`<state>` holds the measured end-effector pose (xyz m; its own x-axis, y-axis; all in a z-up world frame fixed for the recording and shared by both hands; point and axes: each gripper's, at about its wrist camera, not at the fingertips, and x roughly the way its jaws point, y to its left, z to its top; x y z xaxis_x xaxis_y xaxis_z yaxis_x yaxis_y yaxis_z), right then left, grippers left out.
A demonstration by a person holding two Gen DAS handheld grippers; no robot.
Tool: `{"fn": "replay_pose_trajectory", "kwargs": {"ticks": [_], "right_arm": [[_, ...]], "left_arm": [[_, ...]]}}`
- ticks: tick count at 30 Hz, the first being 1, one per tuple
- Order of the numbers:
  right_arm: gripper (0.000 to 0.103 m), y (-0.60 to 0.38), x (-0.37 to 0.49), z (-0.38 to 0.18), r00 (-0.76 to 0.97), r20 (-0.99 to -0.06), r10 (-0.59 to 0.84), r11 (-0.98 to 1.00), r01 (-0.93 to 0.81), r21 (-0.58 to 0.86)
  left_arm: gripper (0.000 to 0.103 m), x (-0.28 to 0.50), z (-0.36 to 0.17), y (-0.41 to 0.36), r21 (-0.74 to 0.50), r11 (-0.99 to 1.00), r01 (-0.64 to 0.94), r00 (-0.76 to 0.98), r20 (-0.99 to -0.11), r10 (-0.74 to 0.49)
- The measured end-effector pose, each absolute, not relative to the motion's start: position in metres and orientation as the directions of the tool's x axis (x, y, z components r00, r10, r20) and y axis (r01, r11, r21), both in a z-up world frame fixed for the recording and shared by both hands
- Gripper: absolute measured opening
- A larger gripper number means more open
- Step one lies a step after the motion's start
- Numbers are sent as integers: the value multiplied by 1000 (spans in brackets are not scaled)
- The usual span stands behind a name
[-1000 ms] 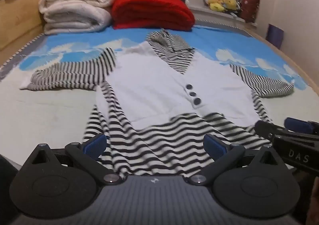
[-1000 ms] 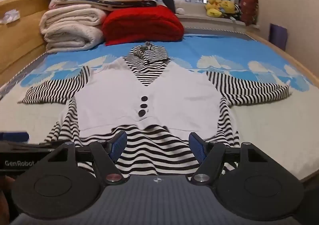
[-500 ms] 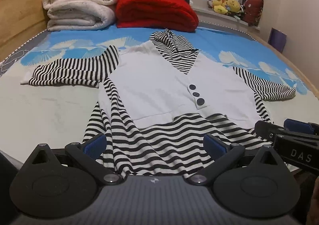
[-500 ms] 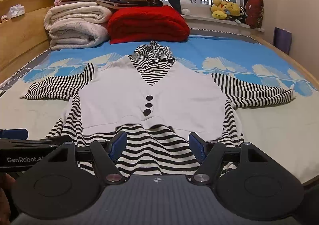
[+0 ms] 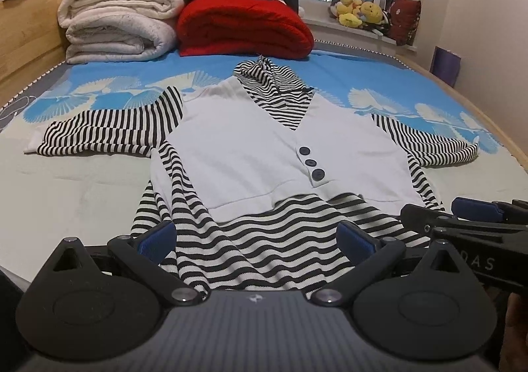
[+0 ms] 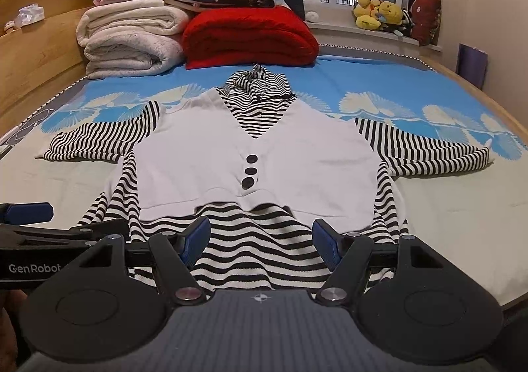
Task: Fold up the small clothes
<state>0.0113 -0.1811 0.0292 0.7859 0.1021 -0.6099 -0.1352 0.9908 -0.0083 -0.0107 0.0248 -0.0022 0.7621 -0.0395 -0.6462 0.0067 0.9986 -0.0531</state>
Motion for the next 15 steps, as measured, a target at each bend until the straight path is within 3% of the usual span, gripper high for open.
{"fn": "replay_pose_trajectory", "kwargs": {"ticks": [15], "right_arm": [[70,-181,12,29,784,-613,100,991,-134,-10]], "left_arm": [[103,-10,-4,28,-66,998,9,757,-652,-50]]}}
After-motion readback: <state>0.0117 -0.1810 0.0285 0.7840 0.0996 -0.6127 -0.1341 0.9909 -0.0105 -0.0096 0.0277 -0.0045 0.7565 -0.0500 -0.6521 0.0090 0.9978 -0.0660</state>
